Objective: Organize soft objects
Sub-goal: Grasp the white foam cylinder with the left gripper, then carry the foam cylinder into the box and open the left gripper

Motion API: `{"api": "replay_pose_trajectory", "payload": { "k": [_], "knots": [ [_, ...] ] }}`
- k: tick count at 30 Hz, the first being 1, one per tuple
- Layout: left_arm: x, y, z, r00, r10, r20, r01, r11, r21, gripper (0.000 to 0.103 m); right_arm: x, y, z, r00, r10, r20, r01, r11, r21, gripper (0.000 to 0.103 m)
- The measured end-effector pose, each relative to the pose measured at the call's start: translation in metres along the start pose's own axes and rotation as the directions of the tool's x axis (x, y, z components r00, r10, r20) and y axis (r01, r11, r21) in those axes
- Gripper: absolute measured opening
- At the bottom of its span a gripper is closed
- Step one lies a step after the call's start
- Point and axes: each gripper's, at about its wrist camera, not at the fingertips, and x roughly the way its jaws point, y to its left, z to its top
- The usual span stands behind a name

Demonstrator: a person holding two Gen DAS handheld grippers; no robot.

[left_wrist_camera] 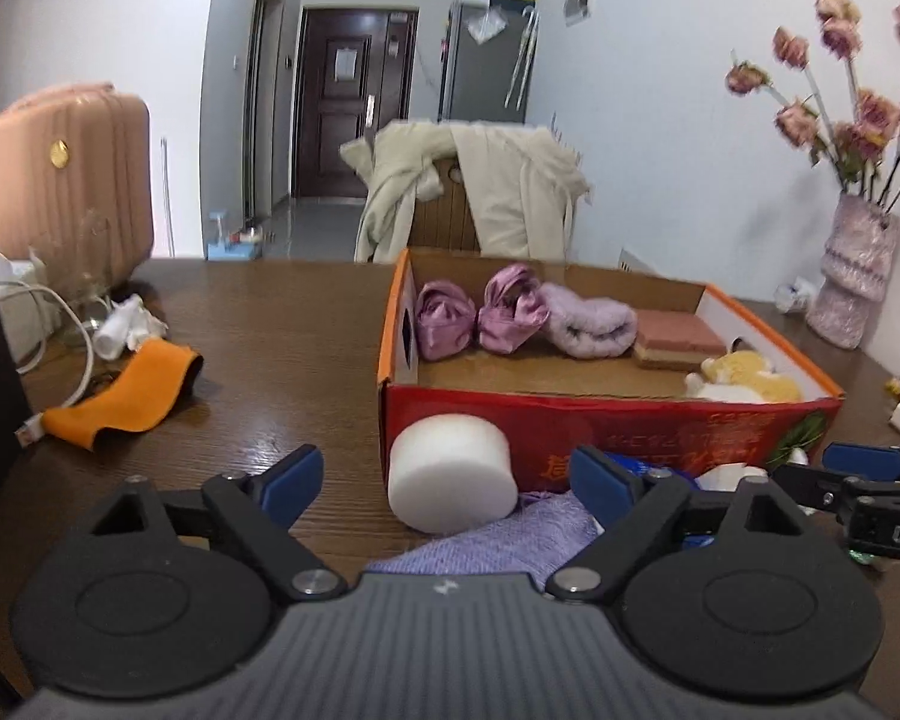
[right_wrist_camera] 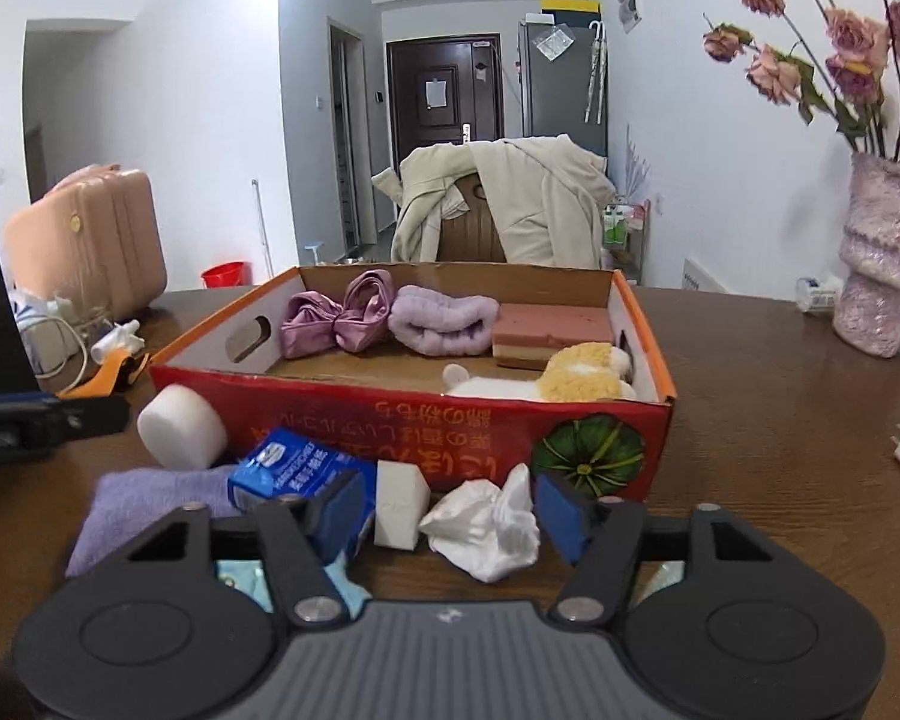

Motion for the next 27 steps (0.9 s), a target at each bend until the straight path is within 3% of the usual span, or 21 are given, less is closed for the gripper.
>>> {"api": "replay_pose_trajectory", "payload": {
  "k": [6, 8, 10, 12, 20, 27],
  "knots": [
    [0.033, 0.01, 0.003, 0.999, -0.002, -0.046, 0.0, 0.999, -0.041, 0.079, 0.029, 0.011, 0.006, 0.998, 0.052, -0.022, -0.053, 0.998, -0.042, 0.045],
    [0.041, 0.016, 0.0, 0.998, -0.034, -0.058, 0.03, 0.997, -0.074, 0.066, 0.041, 0.015, 0.007, 0.998, 0.057, -0.032, -0.058, 0.998, -0.039, 0.039],
    [0.044, 0.02, -0.003, 0.994, -0.095, -0.062, 0.089, 0.992, -0.093, 0.054, 0.05, 0.014, 0.006, 0.997, 0.066, -0.031, -0.067, 0.998, -0.021, 0.024],
    [0.043, 0.018, -0.005, 0.994, -0.097, -0.046, 0.093, 0.992, -0.085, 0.054, 0.054, 0.01, 0.004, 0.997, 0.069, -0.032, -0.069, 0.998, 0.0, 0.017],
    [0.029, 0.016, -0.008, 0.995, -0.099, 0.01, 0.099, 0.993, -0.069, 0.051, 0.041, -0.014, 0.002, 0.989, 0.145, 0.039, -0.149, 0.979, 0.137, 0.014],
    [-0.005, 0.01, 0.008, 0.992, -0.081, 0.094, 0.085, 0.995, -0.048, 0.051, 0.032, -0.007, 0.006, 0.99, 0.129, 0.05, -0.134, 0.985, 0.111, 0.014]
  ]
}}
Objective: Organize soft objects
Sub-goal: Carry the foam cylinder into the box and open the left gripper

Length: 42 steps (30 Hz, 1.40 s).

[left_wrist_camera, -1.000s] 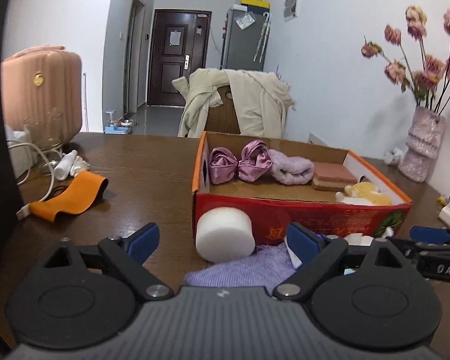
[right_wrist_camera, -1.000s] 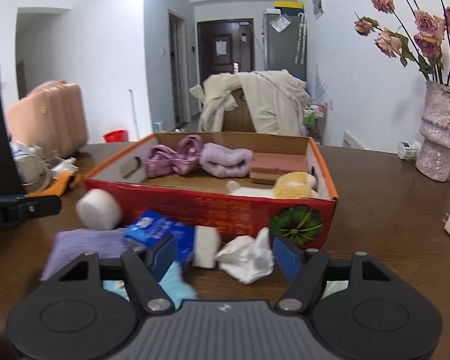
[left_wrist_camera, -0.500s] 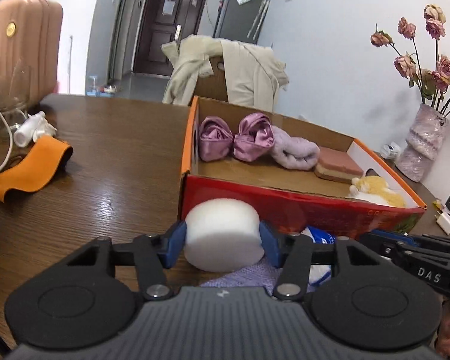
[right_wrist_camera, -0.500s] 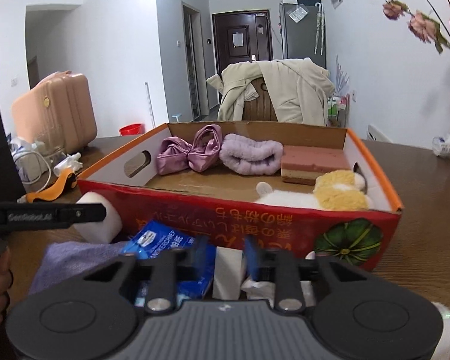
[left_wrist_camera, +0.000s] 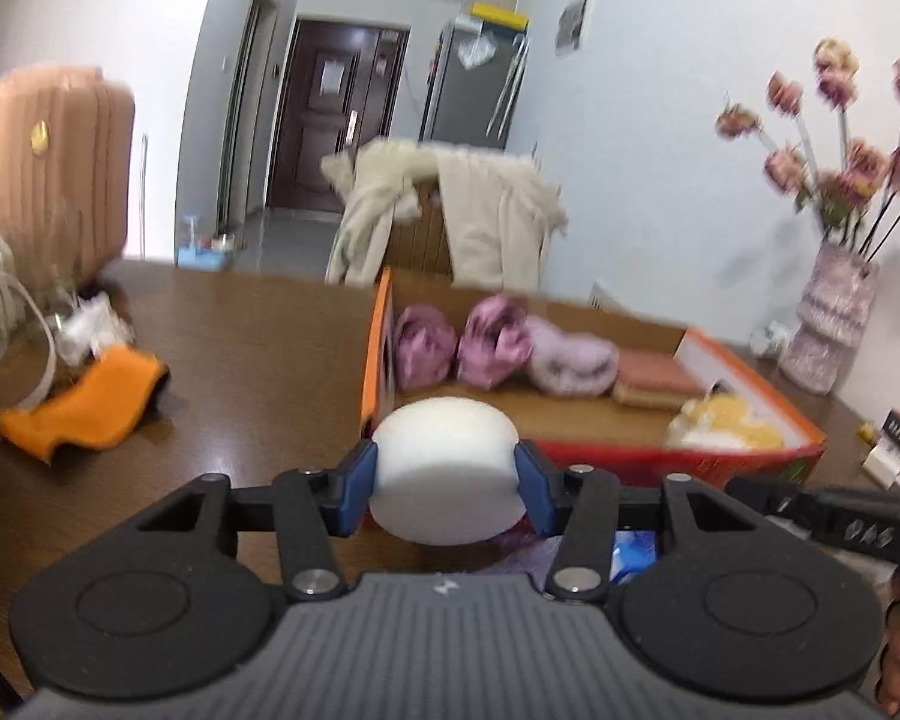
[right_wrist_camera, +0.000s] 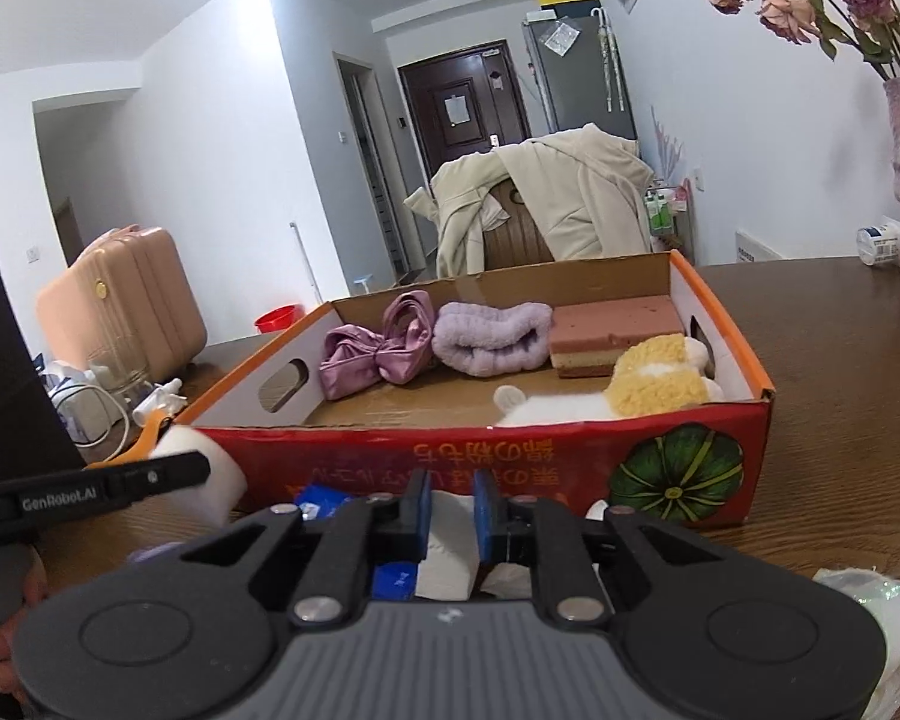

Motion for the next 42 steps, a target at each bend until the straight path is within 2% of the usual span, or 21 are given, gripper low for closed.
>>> {"api": "replay_pose_trajectory", "payload": {
  "k": [4, 11, 16, 20, 25, 31, 33, 37, 42],
  "knots": [
    [-0.054, -0.016, 0.011, 0.997, -0.013, 0.071, 0.011, 1.0, 0.028, 0.051, -0.039, 0.017, 0.007, 0.999, 0.021, 0.042, -0.02, 0.999, -0.028, 0.014],
    [-0.14, -0.041, -0.001, 0.988, -0.083, 0.13, 0.084, 0.996, -0.007, 0.051, -0.134, 0.044, 0.002, 0.988, 0.071, 0.137, -0.062, 0.996, -0.065, 0.014],
    [-0.167, -0.058, -0.003, 0.979, -0.119, 0.165, 0.117, 0.993, 0.023, 0.051, -0.168, 0.05, -0.002, 0.984, 0.065, 0.168, -0.052, 0.996, -0.076, 0.014],
    [-0.167, -0.064, -0.002, 0.98, -0.125, 0.156, 0.122, 0.992, 0.029, 0.051, -0.175, 0.047, -0.002, 0.983, 0.057, 0.177, -0.046, 0.997, -0.068, 0.014],
    [-0.138, -0.073, 0.017, 0.979, -0.159, 0.125, 0.155, 0.987, 0.041, 0.051, -0.164, 0.035, 0.011, 0.984, 0.062, 0.167, -0.052, 0.997, -0.066, 0.014],
    [-0.063, -0.093, 0.064, 0.98, -0.189, 0.061, 0.186, 0.981, 0.049, 0.052, -0.118, 0.002, 0.066, 0.989, 0.063, 0.132, -0.055, 0.996, -0.066, 0.014],
    [-0.03, -0.1, 0.077, 0.98, -0.196, 0.023, 0.195, 0.98, 0.038, 0.052, -0.092, -0.012, 0.088, 0.993, 0.07, 0.097, -0.065, 0.997, -0.051, 0.015],
    [0.046, -0.108, 0.092, 0.98, -0.181, -0.085, 0.181, 0.983, -0.008, 0.052, -0.024, -0.037, 0.122, 0.999, 0.032, 0.013, -0.032, 0.999, -0.03, 0.015],
    [0.121, -0.109, 0.084, 0.962, -0.168, -0.215, 0.153, 0.985, -0.082, 0.052, 0.06, -0.068, 0.137, 0.993, 0.016, -0.115, -0.009, 0.999, 0.053, 0.017]
  ]
}}
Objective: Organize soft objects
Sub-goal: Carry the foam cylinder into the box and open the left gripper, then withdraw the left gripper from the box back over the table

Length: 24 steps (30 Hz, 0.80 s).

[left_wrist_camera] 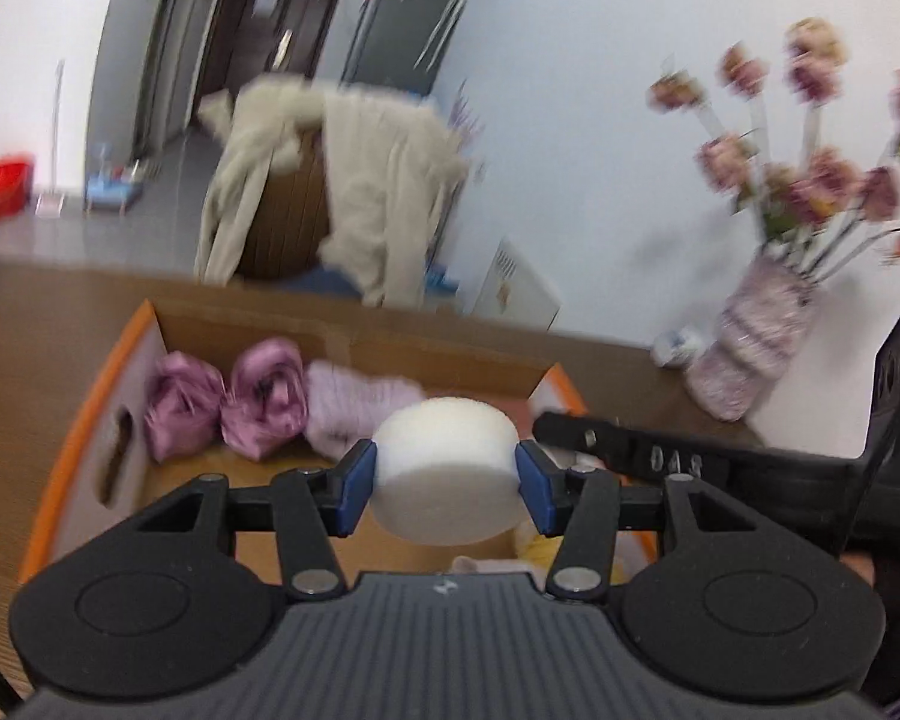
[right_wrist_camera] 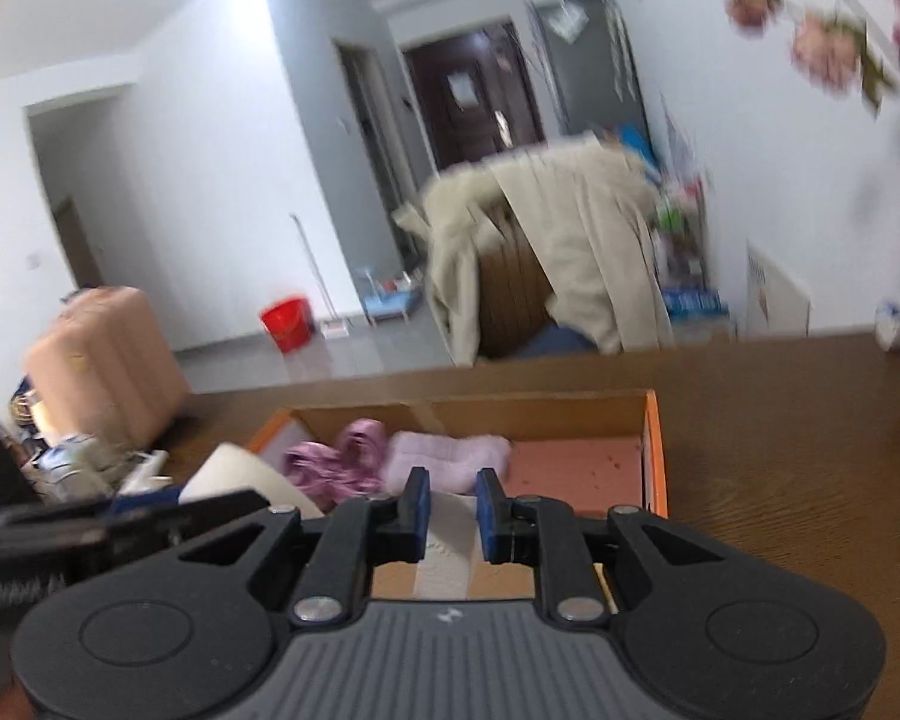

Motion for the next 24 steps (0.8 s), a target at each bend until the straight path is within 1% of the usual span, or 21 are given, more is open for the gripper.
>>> {"api": "replay_pose_trajectory", "payload": {
  "k": [2, 4, 8, 11, 12, 13, 15, 16, 17, 21, 24],
  "knots": [
    [0.024, 0.0, -0.002, 0.999, 0.006, -0.034, -0.006, 1.0, 0.0, 0.052, 0.028, -0.011, 0.005, 0.999, 0.005, -0.045, -0.003, 0.999, 0.037, 0.018],
    [0.043, -0.001, -0.002, 0.998, 0.004, -0.059, -0.005, 1.0, -0.01, 0.052, 0.049, -0.019, 0.006, 0.996, -0.007, -0.089, 0.013, 0.998, 0.063, 0.018],
    [0.066, -0.008, -0.005, 0.997, 0.003, -0.082, -0.004, 1.0, -0.016, 0.052, 0.069, -0.022, 0.003, 0.994, -0.042, -0.105, 0.049, 0.997, 0.058, 0.02],
    [0.082, -0.015, -0.013, 0.991, 0.002, -0.131, -0.006, 0.999, -0.032, 0.053, 0.074, -0.025, 0.004, 0.993, -0.054, -0.106, 0.061, 0.997, 0.057, 0.028],
    [0.086, -0.017, -0.016, 0.989, 0.004, -0.147, -0.009, 0.999, -0.034, 0.053, 0.075, -0.026, 0.004, 0.993, -0.057, -0.107, 0.064, 0.996, 0.056, 0.038],
    [0.086, -0.017, -0.018, 0.988, 0.001, -0.153, -0.006, 0.999, -0.032, 0.056, 0.074, -0.026, 0.004, 0.993, -0.056, -0.107, 0.061, 0.997, 0.053, 0.046],
    [0.085, -0.017, -0.021, 0.988, -0.011, -0.154, 0.006, 0.999, -0.034, 0.065, 0.071, -0.026, 0.005, 0.993, -0.068, -0.095, 0.073, 0.996, 0.053, 0.046],
    [0.082, -0.017, -0.021, 0.988, -0.014, -0.151, 0.01, 0.999, -0.031, 0.073, 0.067, -0.027, 0.006, 0.993, -0.07, -0.092, 0.075, 0.996, 0.049, 0.046],
    [0.078, -0.017, -0.02, 0.99, -0.011, -0.141, 0.008, 1.0, -0.027, 0.075, 0.064, -0.026, 0.007, 0.994, -0.069, -0.087, 0.073, 0.996, 0.044, 0.046],
    [0.053, -0.017, -0.01, 0.995, -0.01, -0.102, 0.009, 1.0, -0.007, 0.076, 0.045, -0.021, 0.012, 0.995, -0.082, -0.065, 0.083, 0.996, 0.023, 0.046],
    [0.022, -0.014, -0.001, 0.998, 0.007, -0.055, -0.006, 1.0, 0.007, 0.081, 0.025, -0.015, 0.016, 0.995, -0.087, -0.046, 0.087, 0.996, 0.013, 0.048]
  ]
}}
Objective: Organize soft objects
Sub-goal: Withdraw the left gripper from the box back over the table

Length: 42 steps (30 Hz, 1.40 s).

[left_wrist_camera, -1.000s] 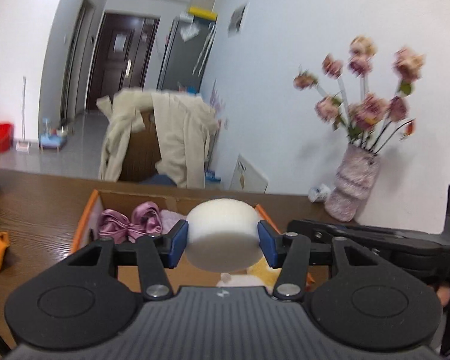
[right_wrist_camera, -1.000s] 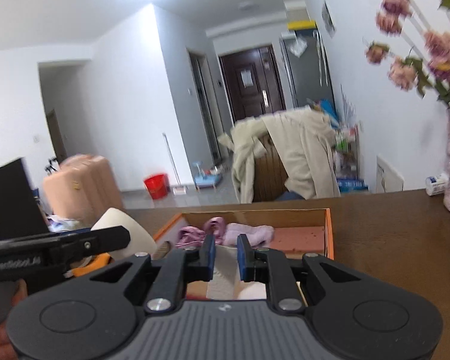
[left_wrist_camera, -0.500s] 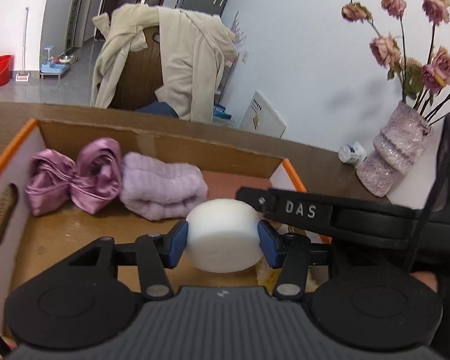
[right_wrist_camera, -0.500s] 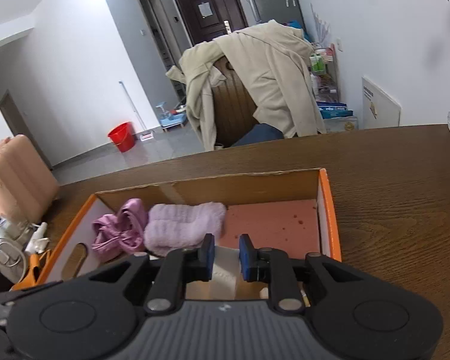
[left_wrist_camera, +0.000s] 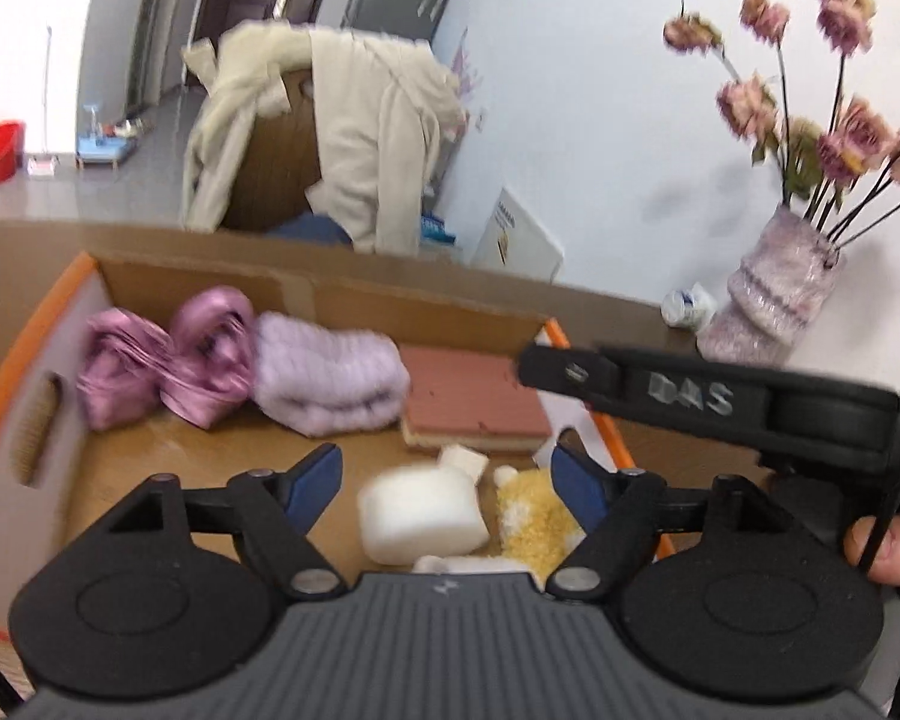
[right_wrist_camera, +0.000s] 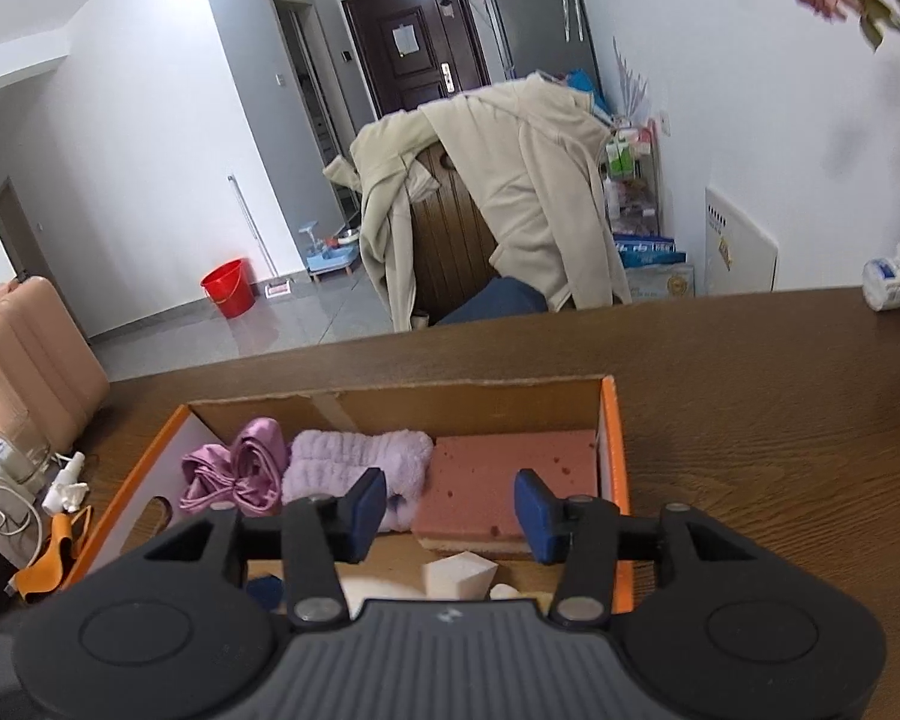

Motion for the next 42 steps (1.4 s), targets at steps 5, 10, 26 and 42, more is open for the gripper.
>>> {"api": "replay_pose_trajectory", "payload": {
  "k": [5, 10, 26, 42],
  "knots": [
    [-0.066, 0.013, 0.007, 0.995, 0.058, 0.078, -0.061, 0.998, 0.035, 0.082, -0.051, 0.008, 0.003, 0.999, -0.017, 0.044, 0.018, 0.999, -0.031, 0.052],
    [-0.133, 0.026, 0.003, 0.98, 0.128, 0.155, -0.141, 0.987, 0.08, 0.085, -0.108, 0.022, -0.003, 0.996, -0.051, 0.078, 0.057, 0.995, -0.084, 0.06],
    [-0.283, 0.045, -0.126, 0.869, 0.241, 0.431, -0.324, 0.937, 0.129, 0.095, -0.251, 0.076, -0.126, 0.958, -0.034, 0.284, 0.103, 0.967, -0.234, 0.082],
    [-0.368, 0.032, -0.279, 0.831, 0.18, 0.527, -0.291, 0.947, 0.136, 0.103, -0.339, 0.118, -0.327, 0.923, 0.045, 0.382, 0.063, 0.962, -0.266, 0.095]
  ]
}}
